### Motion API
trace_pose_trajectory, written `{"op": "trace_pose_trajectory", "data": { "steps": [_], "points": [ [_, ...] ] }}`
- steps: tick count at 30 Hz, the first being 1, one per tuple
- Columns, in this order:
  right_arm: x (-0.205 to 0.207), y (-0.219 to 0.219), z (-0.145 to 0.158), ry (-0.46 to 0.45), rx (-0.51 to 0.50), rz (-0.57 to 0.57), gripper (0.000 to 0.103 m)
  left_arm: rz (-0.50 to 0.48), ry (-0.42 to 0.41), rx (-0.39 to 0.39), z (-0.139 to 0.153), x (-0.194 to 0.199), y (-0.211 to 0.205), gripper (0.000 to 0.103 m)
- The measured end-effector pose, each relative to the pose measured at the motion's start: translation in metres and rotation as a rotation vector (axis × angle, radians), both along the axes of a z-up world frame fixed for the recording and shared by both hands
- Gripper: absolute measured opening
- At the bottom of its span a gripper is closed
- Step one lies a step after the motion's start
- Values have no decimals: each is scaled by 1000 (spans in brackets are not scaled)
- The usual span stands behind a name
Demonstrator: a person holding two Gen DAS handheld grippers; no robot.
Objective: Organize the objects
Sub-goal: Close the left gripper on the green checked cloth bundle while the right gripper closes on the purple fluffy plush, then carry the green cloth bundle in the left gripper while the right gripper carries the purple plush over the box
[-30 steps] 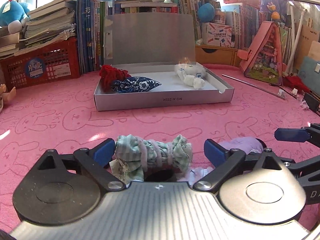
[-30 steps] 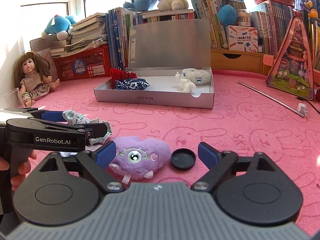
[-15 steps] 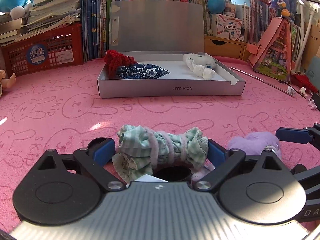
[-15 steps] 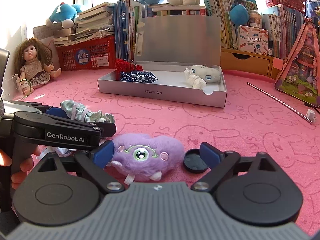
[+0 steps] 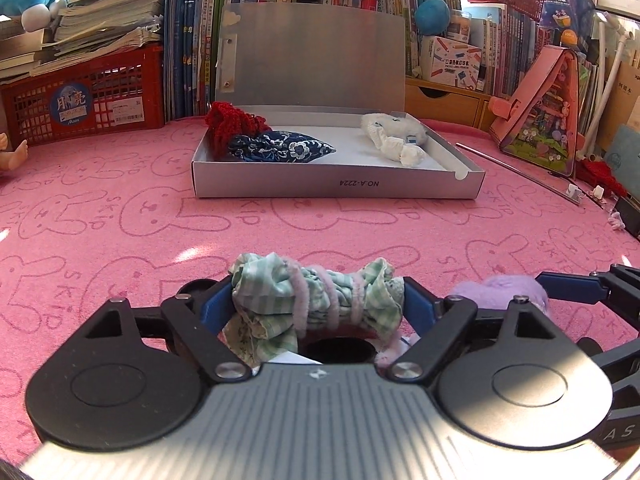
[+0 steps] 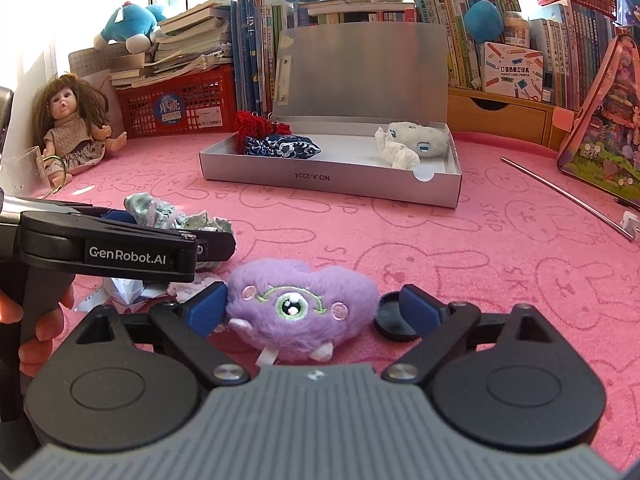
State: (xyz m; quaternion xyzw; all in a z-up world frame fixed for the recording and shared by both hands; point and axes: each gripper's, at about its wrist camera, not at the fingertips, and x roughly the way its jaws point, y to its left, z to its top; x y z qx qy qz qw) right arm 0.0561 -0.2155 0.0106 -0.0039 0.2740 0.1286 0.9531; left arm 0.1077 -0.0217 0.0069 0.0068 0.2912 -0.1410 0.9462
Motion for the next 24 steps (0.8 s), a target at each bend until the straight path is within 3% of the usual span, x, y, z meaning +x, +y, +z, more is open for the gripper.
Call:
{"op": "trace_pose_trajectory", "data": {
  "steps": [9,24],
  "points": [
    [-6,3,1,-29,-18,36,78,19,-18,0,5,-5,1,82],
    [-6,-14,12,-7,85,-10,76,20,-61,-27,26,-13,5,82]
  ]
}}
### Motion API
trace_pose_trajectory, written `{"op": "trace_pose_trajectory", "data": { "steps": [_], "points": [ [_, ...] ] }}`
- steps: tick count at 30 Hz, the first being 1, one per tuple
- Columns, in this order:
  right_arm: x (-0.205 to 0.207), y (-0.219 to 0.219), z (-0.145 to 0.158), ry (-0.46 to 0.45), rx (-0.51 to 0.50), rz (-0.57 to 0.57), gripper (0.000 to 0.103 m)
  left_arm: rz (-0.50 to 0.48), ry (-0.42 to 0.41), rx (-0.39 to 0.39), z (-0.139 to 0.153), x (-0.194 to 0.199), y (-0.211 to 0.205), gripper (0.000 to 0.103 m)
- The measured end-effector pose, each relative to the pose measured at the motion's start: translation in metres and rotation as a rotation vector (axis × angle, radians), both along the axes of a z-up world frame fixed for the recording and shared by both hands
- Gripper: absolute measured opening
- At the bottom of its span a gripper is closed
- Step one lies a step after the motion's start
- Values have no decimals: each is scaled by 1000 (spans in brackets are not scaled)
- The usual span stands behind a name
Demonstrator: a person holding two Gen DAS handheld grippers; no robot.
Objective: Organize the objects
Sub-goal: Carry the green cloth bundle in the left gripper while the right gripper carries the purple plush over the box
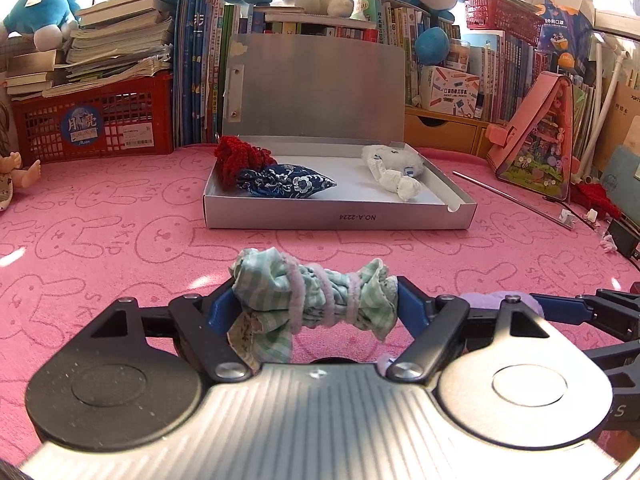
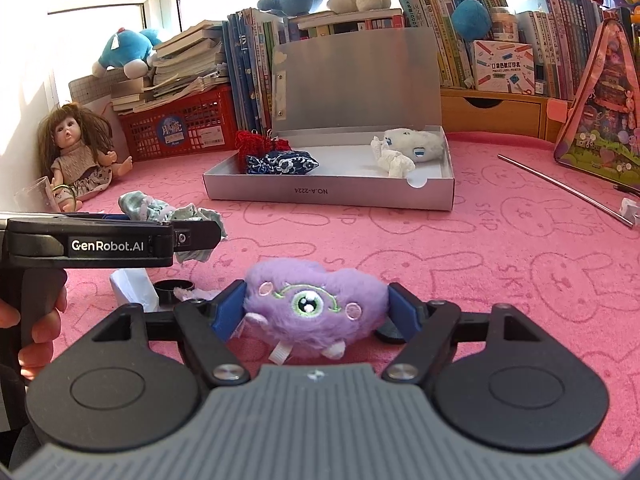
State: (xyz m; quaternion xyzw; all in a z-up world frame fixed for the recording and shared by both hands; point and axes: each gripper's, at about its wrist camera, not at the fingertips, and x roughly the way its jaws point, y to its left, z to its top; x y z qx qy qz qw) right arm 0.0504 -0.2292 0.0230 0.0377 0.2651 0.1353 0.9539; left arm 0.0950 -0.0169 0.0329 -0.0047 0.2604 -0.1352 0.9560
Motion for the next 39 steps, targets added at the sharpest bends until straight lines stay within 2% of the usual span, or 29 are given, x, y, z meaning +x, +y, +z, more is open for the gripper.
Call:
{"op": "trace_pose_trajectory", "data": {
  "steps": [13,28,39],
  "points": [
    [9,-16,25,-62,12,-78,77,13,-5,-55,19,9,10,83],
    [33,-41,46,-116,28,-174,77,34,-26,-72,32,30,15,83],
    [56,-39,56,-139,-6,-170,77,52,-27,-86,43,63,12,83]
  ]
}}
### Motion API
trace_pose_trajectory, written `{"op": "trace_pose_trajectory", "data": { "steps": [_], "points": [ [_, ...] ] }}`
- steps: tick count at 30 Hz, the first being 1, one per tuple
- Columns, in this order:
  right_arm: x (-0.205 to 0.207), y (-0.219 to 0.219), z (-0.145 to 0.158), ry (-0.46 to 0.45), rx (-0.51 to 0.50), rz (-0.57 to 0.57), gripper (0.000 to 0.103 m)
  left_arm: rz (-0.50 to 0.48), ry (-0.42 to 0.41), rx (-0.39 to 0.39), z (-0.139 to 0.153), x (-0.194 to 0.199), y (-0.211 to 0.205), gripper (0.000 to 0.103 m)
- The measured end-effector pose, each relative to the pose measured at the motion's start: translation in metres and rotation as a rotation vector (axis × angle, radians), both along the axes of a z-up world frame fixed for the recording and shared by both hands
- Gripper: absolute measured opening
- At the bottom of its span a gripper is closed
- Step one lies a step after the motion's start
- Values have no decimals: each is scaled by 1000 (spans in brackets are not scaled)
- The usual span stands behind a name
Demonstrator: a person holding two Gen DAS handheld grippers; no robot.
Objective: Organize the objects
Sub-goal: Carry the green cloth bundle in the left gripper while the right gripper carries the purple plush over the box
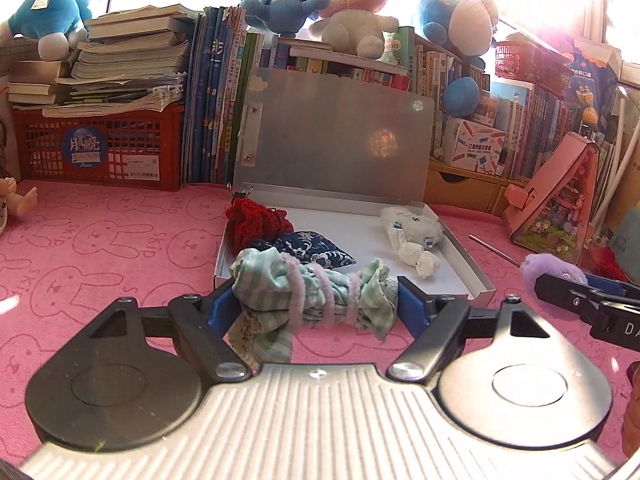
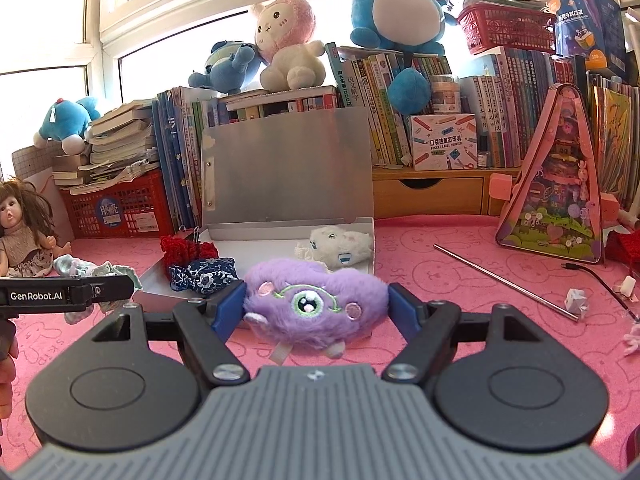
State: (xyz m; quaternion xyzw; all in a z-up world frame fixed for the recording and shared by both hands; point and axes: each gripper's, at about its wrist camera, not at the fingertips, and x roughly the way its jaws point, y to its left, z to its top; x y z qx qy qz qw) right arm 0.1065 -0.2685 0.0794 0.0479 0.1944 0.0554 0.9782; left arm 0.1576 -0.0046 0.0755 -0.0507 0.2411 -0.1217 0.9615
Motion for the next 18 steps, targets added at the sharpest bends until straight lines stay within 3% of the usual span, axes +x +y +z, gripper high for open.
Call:
{"op": "trace_pose_trajectory", "data": {
  "steps": [18],
  "points": [
    [58,-14,11,25,-13,-5,77,13,32,34,-1,79,0,83]
  ]
}}
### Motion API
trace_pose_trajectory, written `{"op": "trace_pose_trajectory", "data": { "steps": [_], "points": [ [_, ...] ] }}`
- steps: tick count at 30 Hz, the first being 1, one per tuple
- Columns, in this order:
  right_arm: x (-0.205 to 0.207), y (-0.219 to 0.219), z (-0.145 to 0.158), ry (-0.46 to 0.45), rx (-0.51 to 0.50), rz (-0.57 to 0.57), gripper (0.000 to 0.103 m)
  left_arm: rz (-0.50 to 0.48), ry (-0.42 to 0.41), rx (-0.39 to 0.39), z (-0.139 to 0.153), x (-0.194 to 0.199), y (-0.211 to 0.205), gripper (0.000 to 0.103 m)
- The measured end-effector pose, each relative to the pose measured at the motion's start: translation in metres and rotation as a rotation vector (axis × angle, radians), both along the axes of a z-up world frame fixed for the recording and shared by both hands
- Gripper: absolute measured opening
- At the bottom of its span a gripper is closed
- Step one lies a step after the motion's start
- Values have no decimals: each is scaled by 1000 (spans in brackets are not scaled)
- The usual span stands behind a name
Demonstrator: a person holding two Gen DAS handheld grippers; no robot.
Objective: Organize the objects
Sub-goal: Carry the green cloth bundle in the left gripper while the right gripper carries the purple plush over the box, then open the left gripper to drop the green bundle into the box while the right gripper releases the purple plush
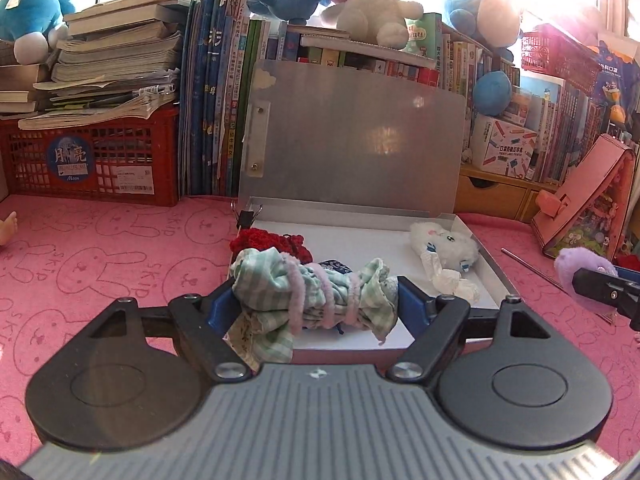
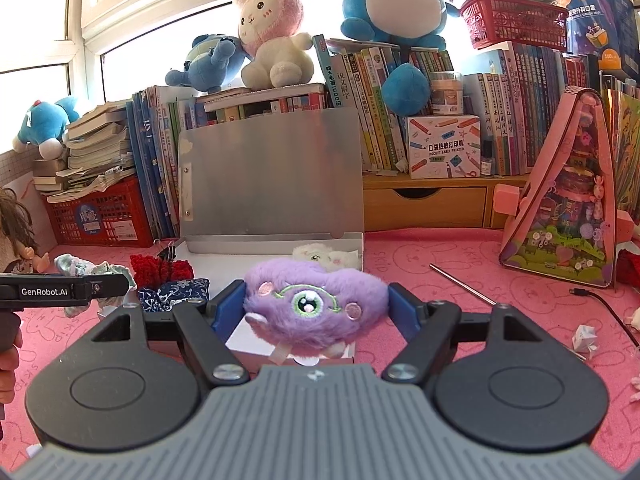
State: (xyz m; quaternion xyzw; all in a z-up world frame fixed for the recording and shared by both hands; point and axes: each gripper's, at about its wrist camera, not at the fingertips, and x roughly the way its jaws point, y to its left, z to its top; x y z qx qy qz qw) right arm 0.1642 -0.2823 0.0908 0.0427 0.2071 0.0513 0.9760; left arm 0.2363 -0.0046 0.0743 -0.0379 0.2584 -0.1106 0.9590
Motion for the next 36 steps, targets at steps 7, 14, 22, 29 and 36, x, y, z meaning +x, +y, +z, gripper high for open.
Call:
{"op": "trace_pose_trajectory", "data": {
  "steps": [7,14,22,29,36],
  "points": [
    [35,0,6,34,3,9,77,20,11,-32,10,34,-4,83],
    [82,-4,11,98,55,1,77,37,20,-17,22,78,-16,83],
    [119,-6,-15,206,58,2,77,49,52,28,1,126,-29,83],
    [132,-1,-37,245,54,8,77,51,78,55,-20,145,-33,83],
    [141,5,-45,249,33,19,77,45,82,76,-34,152,-39,83]
  ]
}}
